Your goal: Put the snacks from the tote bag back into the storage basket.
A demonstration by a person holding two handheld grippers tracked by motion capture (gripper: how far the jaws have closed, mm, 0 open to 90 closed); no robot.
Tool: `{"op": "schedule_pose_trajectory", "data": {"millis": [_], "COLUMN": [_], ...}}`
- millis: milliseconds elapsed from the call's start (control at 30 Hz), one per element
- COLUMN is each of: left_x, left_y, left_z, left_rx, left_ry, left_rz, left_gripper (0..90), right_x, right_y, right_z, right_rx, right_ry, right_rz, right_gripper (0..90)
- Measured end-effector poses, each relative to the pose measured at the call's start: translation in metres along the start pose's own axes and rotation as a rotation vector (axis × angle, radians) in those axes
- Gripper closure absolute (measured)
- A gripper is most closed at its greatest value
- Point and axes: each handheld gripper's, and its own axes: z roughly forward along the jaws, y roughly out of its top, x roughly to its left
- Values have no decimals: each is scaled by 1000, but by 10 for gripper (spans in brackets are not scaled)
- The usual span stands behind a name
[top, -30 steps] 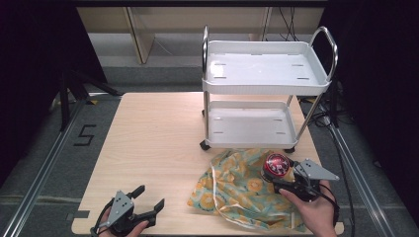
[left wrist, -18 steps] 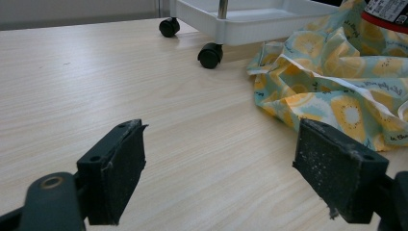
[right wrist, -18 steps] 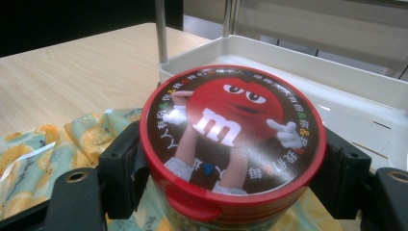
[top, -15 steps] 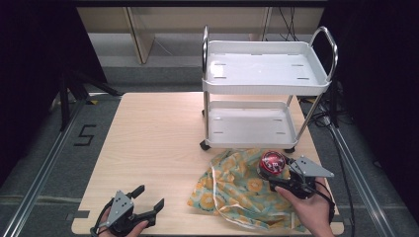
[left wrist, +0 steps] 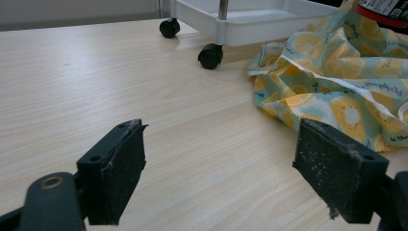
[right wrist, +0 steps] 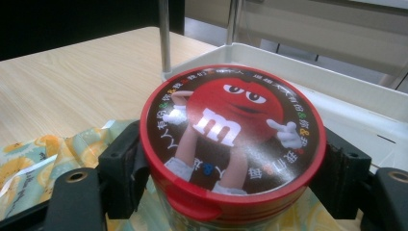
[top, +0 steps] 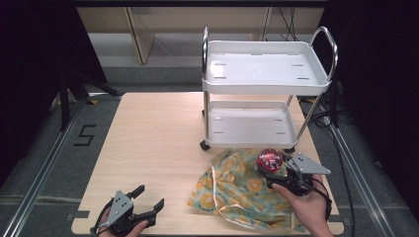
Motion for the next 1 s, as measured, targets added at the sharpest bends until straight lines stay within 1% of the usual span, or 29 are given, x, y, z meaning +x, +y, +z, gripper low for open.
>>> {"op": "schedule_pose_trajectory", "data": {"millis": [33, 67, 100, 133, 167, 200, 233, 267, 300, 333, 367, 400, 467, 500, 533, 600, 633, 667, 700, 733, 767, 800, 833, 867, 900, 967, 1000], "left_x": [0, 0, 0, 0, 0, 0, 0, 0, 1, 0, 1, 0, 0, 1, 1, 1, 1, 1, 1, 1, 1, 1, 1, 1, 1, 1, 1], "left_y": [0, 0, 0, 0, 0, 0, 0, 0, 0, 0, 0, 0, 0, 0, 0, 0, 0, 0, 0, 0, 0, 0, 0, 0, 0, 0, 0], "left_z": [0, 0, 0, 0, 0, 0, 0, 0, 0, 0, 0, 0, 0, 0, 0, 0, 0, 0, 0, 0, 0, 0, 0, 0, 0, 0, 0], "left_rx": [-4, -6, -5, -6, -5, -5, -3, -5, -3, -7, -7, -8, -8, -9, -10, -9, -10, -10, -9, -10, -10, -10, -10, -5, -5, -6, -6], "left_ry": [-4, -5, -4, -5, -4, -4, -6, -4, -4, -4, -5, -4, -4, -7, -7, -5, -6, -6, -6, -7, -7, -7, -7, -2, -2, -2, -2], "left_rz": [0, 0, 0, 0, 0, 1, 1, 1, 4, 0, 0, -1, -1, 5, 5, 3, 3, 3, 3, 4, 4, 4, 4, 5, 5, 5, 5], "left_gripper": [176, 175, 176, 176, 176, 176, 175, 176, 176, 175, 176, 176, 176, 176, 175, 175, 176, 176, 176, 175, 176, 176, 176, 176, 176, 176, 175], "right_x": [-1, 1, -1, -1, 0, 2, 1, 0, 1, 2, 1, 2, 2, 3, 4, 4, 4, 5, 6, 3, 4, 4, 4, 5, 6, 6, 5], "right_y": [1, 1, 2, 2, 3, 3, 4, 5, 6, 6, 7, 7, 8, 8, 10, 11, 11, 11, 12, 13, 13, 14, 15, 15, 15, 15, 15], "right_z": [1, 1, 2, 2, 2, 2, 3, 3, 3, 4, 5, 5, 5, 6, 7, 8, 8, 8, 8, 9, 9, 10, 10, 10, 10, 10, 10], "right_rx": [-7, -1, -8, -12, -7, -15, -12, -15, -8, -11, -16, -10, -9, -7, -15, -9, -7, -17, -11, -25, -20, -19, -19, -26, -26, -23, -11], "right_ry": [2, -2, 7, 5, 0, -9, 1, -2, 11, 1, 4, 10, 2, 6, 9, 8, 9, 8, 6, -1, 5, 14, 11, -1, -1, -1, 5], "right_rz": [-22, 4, -11, -17, -13, 2, -4, -21, -5, -3, -20, -9, -13, -5, -14, -17, -12, -6, 0, -38, -19, -26, -30, -22, -7, -8, -13], "right_gripper": [265, 265, 265, 265, 265, 265, 264, 265, 265, 265, 265, 265, 265, 265, 265, 265, 265, 265, 265, 265, 265, 265, 265, 265, 265, 265, 264]}}
